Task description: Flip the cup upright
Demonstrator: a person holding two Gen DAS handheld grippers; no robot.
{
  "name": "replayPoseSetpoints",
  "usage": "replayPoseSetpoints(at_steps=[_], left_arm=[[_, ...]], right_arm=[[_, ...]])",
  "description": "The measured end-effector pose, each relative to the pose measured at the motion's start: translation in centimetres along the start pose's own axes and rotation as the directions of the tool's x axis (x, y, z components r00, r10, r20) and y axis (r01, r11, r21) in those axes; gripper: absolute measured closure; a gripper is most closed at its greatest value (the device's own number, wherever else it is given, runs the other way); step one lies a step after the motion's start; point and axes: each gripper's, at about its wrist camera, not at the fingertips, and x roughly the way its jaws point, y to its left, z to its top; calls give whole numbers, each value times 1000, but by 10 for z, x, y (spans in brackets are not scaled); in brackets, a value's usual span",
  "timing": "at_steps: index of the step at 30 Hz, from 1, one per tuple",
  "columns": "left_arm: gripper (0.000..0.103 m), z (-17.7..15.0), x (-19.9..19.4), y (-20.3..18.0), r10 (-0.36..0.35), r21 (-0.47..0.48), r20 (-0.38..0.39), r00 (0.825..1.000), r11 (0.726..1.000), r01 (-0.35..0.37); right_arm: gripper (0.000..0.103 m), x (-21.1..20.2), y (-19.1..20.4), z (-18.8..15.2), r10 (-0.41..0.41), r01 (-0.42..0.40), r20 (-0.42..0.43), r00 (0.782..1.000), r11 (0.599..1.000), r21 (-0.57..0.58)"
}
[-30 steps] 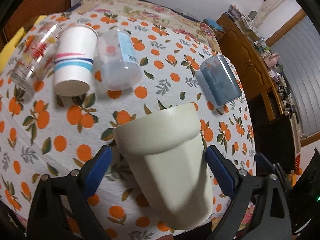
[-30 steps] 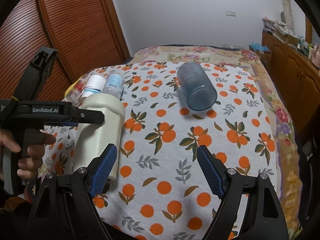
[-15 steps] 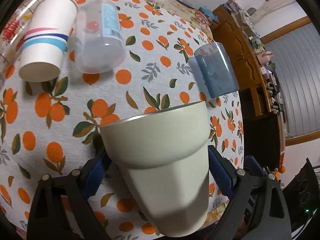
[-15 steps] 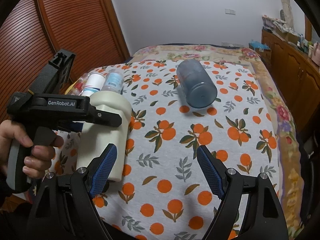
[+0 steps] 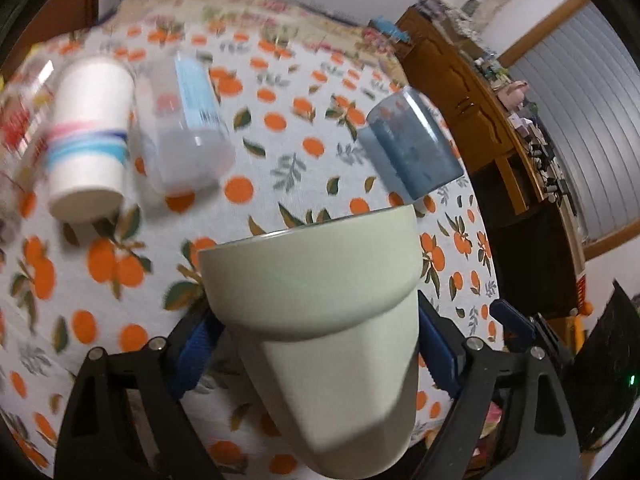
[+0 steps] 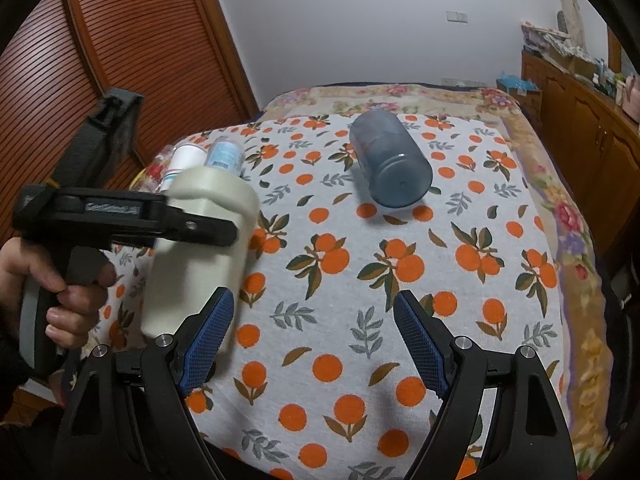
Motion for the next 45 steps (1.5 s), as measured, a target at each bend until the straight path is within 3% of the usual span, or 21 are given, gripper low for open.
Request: replayPoseSetpoints(at_steps=[4,9,15,28,33,45], left_arm=[[15,-2,-16,2,40,68,70,997,997,-44],[16,-6,-37,-1,97,166,195,976,977,-131],[23,-10,-47,-7,120,228,263,957,956,-183],[21,-36,-44,-21,148,286,328,933,926,-248],[18,-46,-40,-20,133,298,335,933,924,-239],[17,-71,-52,-14,139,297,406,903,915,-274]], right_arm=[[19,4,-2,-1,4,-4,-9,1000,1000,13],[19,8,2,-1,10,-10,-13,1000,1000,14],[19,9,6,0,12,-12,-12,1000,1000,8],[19,9,5,-2,3,-2,-7,1000,1000,27],[19,7,11,-2,0,0,9,1000,1000,23],[19,-5,19,2,8,-10,65,998,999,38]])
